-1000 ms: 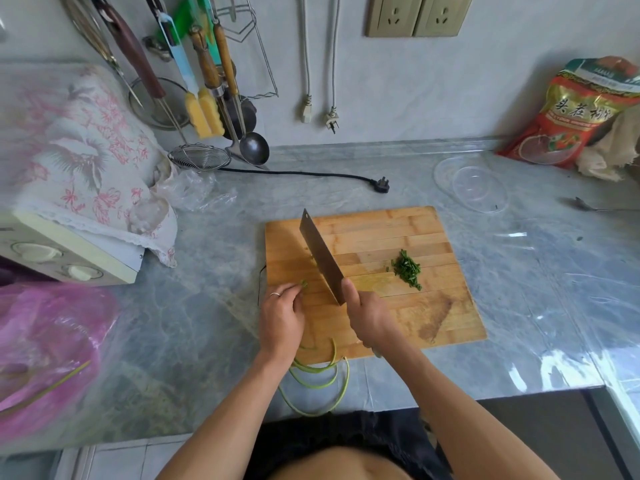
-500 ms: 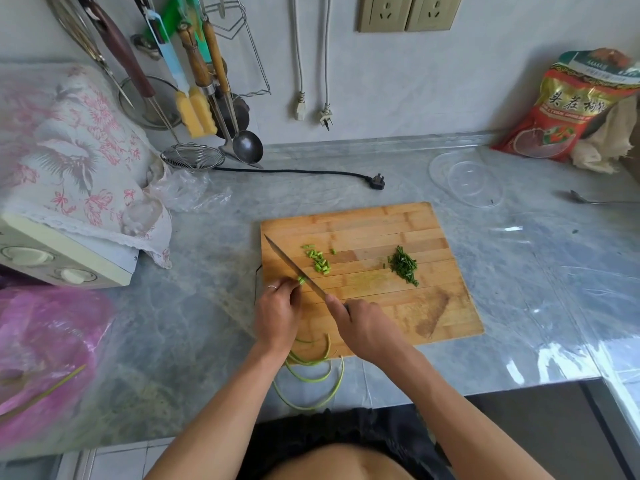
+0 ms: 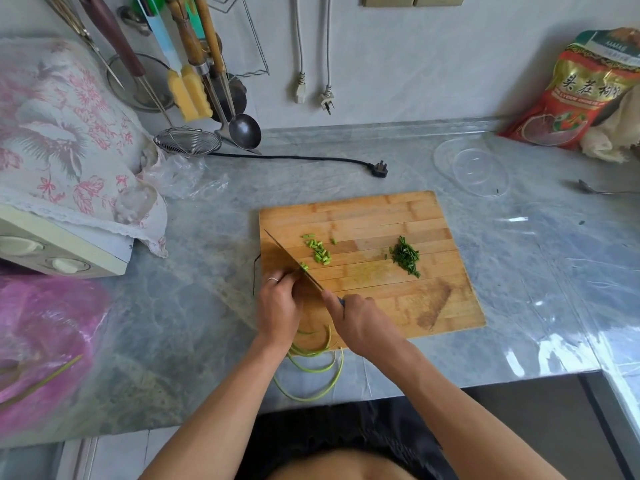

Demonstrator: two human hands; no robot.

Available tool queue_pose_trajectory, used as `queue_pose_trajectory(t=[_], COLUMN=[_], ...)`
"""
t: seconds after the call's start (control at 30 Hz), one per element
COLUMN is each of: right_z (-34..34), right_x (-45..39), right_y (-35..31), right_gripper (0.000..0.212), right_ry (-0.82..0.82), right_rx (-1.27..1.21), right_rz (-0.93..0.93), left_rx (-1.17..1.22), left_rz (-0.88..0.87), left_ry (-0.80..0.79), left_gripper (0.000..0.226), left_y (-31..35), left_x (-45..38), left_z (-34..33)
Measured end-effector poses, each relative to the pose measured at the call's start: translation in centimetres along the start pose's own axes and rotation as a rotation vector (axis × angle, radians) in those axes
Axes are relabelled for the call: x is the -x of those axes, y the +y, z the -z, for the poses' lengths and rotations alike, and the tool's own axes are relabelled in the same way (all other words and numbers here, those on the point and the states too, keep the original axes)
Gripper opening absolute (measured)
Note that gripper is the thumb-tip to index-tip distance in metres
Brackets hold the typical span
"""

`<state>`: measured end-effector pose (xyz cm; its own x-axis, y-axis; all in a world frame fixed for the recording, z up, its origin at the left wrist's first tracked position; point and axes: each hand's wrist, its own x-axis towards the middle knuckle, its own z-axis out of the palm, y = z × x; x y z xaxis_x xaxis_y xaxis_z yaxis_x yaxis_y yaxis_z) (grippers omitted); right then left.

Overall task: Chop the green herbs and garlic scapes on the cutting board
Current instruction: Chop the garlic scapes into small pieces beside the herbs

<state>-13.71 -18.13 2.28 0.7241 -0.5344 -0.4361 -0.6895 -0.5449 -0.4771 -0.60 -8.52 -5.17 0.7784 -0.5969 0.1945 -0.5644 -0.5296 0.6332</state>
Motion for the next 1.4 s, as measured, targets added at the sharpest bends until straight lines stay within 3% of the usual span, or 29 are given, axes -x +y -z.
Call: queue_pose_trajectory(t=[0.23, 0.4, 0.57, 0.73, 1.0, 1.4], right_z=[0.0, 1.3, 1.6, 1.7, 1.1, 0.0], right_x=[-1.6, -1.4, -1.6, -0.4, 1.3, 0.4], right_y=[-1.7, -0.5, -0.4, -0.4, -0.6, -1.5], right_gripper=[0.059, 0.069, 0.065, 0.062, 0.065, 0.057], right_ry=[-0.01, -0.044, 0.001, 0.024, 0.003, -0.024], right_rx=[-0.187, -0.5, -0.335, -0.252, -0.159, -0.087], right_rz=[-0.051, -0.174, -0.098, 0.01, 0.013, 0.01], left_rx=[0.008, 0.038, -0.02, -0.025, 0.122, 0.106], left_rz=[0.028, 0.065, 0.0, -0.036, 0.085, 0.05], left_ry=[0.03, 0.074, 0.055, 0.039, 0.102, 0.078], left_gripper=[0.014, 0.016, 0.013, 0.026, 0.023, 0.023], left_y=[0.3, 0.4, 0.4, 0.4, 0.5, 0.1], left_x=[0.2, 0.2, 0.3, 1.0, 0.9, 0.9], left_z=[0.3, 0.3, 0.4, 0.8, 0.6, 0.5])
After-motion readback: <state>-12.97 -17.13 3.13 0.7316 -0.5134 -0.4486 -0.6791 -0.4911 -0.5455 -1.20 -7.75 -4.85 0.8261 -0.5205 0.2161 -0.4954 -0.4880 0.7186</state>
